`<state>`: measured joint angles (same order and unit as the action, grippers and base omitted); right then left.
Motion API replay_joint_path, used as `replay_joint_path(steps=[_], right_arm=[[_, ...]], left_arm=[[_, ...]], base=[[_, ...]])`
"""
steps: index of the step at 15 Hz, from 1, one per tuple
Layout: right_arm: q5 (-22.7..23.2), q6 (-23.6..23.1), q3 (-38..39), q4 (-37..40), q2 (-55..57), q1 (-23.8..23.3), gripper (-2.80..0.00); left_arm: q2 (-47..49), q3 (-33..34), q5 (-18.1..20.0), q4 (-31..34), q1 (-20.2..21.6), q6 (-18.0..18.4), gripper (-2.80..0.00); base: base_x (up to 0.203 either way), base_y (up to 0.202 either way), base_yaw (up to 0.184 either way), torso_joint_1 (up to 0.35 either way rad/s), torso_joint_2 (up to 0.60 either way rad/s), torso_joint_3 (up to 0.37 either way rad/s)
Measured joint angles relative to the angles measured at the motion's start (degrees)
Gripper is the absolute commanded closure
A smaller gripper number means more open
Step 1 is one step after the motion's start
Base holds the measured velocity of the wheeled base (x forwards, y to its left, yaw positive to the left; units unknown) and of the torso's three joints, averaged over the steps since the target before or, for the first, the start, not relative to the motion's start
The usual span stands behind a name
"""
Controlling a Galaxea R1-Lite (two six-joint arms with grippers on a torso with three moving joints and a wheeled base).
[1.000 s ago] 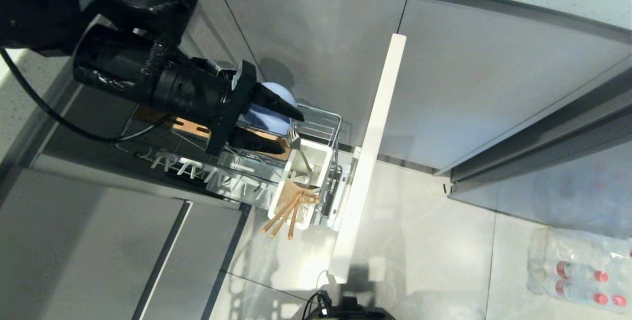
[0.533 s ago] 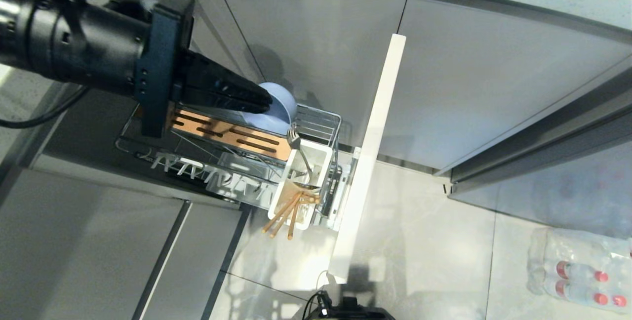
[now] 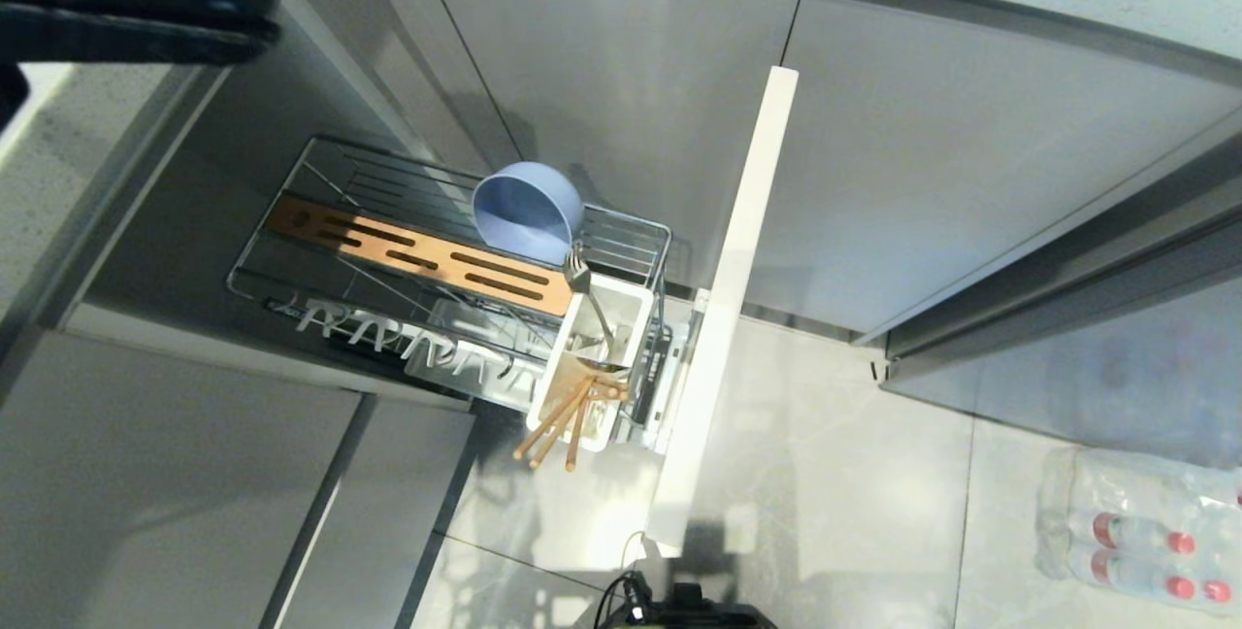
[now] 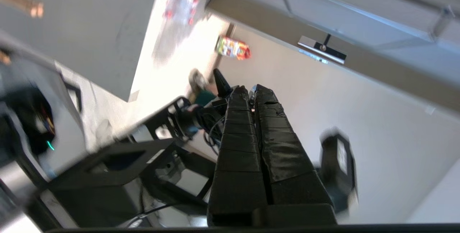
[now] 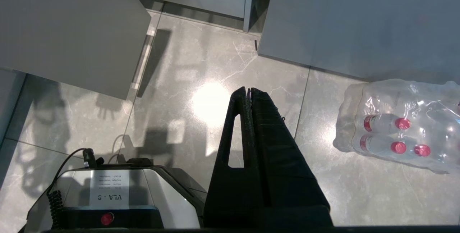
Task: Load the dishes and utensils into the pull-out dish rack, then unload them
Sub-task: Pick up the plate and place it in the cupboard
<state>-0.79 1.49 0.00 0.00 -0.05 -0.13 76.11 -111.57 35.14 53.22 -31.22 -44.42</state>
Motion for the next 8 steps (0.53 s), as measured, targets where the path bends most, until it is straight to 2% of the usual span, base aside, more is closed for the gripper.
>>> replay_joint_path(steps=[2, 4, 6, 8], right_arm=[[0.0, 0.0, 0.0, 0.0, 0.0, 0.0, 0.00], [0.0, 0.0, 0.0, 0.0, 0.0, 0.0, 0.00], [0.0, 0.0, 0.0, 0.0, 0.0, 0.0, 0.00], [0.0, 0.0, 0.0, 0.0, 0.0, 0.0, 0.00]], left_arm=[[-3.9, 0.0, 0.2, 0.1, 1.5, 4.0, 0.00], [-6.9, 0.0, 0.3, 0.1, 4.8, 7.6, 0.00], [-9.4, 0.1, 0.2, 0.0, 9.7, 11.2, 0.00], [-11.2, 0.1, 0.1, -0.1, 16.5, 14.6, 0.00]], base=[[0.000, 0.000, 0.000, 0.000, 0.00, 0.000], [0.000, 0.000, 0.000, 0.000, 0.00, 0.000], [0.000, 0.000, 0.000, 0.000, 0.00, 0.000], [0.000, 0.000, 0.000, 0.000, 0.00, 0.000]])
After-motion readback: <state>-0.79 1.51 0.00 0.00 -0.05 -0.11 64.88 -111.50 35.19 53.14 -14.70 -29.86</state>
